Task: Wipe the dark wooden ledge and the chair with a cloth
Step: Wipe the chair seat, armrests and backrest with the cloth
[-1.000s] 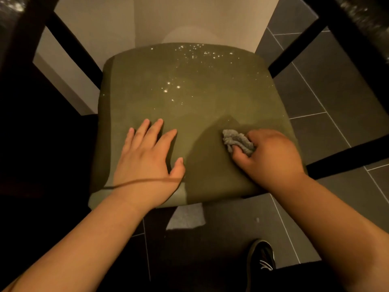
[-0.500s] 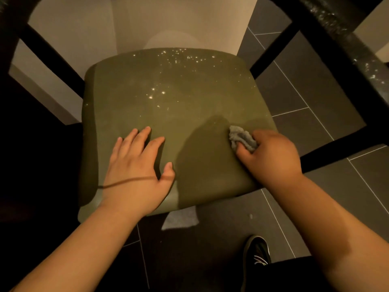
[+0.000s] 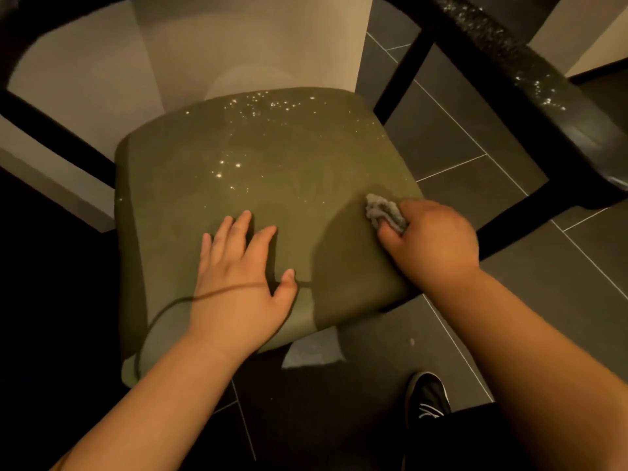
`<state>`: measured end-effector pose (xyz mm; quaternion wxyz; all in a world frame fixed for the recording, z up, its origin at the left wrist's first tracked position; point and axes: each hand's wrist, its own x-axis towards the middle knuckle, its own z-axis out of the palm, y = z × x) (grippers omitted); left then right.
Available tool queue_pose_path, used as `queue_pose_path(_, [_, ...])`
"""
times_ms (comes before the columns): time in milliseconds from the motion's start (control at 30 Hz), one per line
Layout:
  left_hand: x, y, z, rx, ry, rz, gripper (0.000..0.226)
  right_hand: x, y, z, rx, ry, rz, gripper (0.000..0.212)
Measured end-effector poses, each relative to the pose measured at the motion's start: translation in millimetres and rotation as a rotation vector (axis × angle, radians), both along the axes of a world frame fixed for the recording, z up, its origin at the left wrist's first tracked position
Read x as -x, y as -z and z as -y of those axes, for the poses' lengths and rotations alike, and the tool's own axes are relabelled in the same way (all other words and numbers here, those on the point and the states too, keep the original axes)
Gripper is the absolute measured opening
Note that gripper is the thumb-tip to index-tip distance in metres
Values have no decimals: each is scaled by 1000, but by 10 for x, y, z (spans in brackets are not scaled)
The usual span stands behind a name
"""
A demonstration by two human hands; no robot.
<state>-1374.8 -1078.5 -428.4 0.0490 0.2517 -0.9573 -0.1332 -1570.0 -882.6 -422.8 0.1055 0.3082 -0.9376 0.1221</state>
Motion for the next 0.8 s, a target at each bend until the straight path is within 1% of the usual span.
queue_pose_path(67, [80, 23, -51, 11, 11, 0, 72, -104, -49, 85, 20, 30, 46, 34])
queue_pose_path(100, [100, 32, -55, 14, 4, 4, 72, -231, -48, 157, 48, -22, 68, 32])
queue_pose_path(167, [106, 44, -47, 20, -3, 4, 72, -546, 21, 267, 75, -210, 88, 27])
queue_pose_path(200, [105, 49, -41, 25, -2, 3, 72, -597, 60, 268, 57, -276, 84, 26])
queue_pose_path(233, [103, 55, -37, 30, -1, 9, 72, -525, 74, 244, 28, -290, 73, 27])
queue_pose_path(300, [104, 62, -38, 44, -1, 26, 72, -213, 56, 185, -19, -165, 37, 29])
queue_pose_path(367, [106, 58, -53, 56, -4, 28, 73, 114, -3, 133, -65, 23, 73, 30])
queue_pose_path(400, [102, 56, -60, 58, -6, 23, 73, 218, -37, 121, -70, 82, 93, 30])
queue_pose_path(500, [106, 54, -69, 66, -12, 19, 73, 226, -162, 119, 2, 106, 126, 31])
queue_pose_path(567, [110, 58, -66, 76, -12, 34, 73, 95, -280, 74, 12, 99, 180, 36])
queue_pose_path(600, [111, 61, -64, 80, -11, 35, 73, 9, -323, 42, -24, 91, 226, 41])
queue_pose_path(700, [110, 70, -63, 96, -4, 31, 73, -376, -367, -29, -236, 41, 410, 67])
queue_pose_path(733, [108, 72, -65, 99, -4, 35, 73, -497, -333, -40, -304, 22, 452, 71])
queue_pose_path(800, [113, 75, -64, 104, -5, 46, 73, -645, -254, -31, -394, 21, 472, 74])
